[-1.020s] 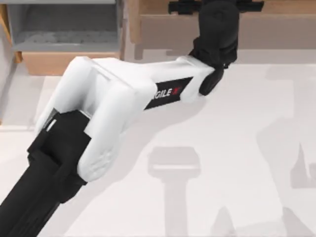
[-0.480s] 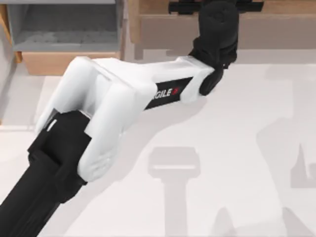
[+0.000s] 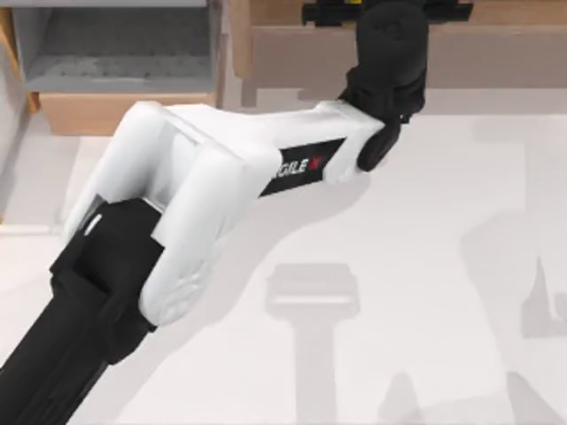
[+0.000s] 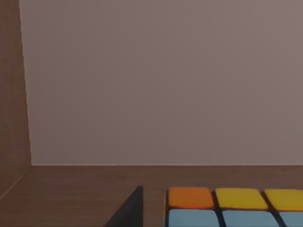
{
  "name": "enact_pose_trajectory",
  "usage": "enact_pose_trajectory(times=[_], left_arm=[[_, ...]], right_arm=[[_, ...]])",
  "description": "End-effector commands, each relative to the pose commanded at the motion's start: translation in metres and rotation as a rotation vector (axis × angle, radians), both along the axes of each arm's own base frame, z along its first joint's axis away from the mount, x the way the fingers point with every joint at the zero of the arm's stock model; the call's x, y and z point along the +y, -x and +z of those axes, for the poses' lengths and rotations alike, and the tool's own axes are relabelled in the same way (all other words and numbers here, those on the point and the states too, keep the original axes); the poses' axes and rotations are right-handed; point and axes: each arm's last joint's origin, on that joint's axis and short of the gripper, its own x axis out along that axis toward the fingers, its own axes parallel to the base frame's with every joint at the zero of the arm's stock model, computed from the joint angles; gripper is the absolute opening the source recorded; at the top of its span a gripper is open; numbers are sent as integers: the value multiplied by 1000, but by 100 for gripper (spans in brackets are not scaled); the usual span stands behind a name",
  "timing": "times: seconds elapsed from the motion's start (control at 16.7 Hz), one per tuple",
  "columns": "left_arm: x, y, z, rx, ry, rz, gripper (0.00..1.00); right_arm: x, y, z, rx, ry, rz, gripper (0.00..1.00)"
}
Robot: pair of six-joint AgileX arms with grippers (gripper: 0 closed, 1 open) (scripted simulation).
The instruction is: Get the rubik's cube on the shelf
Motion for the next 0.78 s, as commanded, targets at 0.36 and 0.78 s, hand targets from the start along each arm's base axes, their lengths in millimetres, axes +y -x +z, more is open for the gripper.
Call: enact_pose_trajectory(times=[0.36,0.78], left_arm=[[0,0,0,0,0,0,100],[0,6,0,-3,-39,-42,100]], right_arm=[[0,0,0,0,0,0,100],[0,0,0,0,0,0,100]])
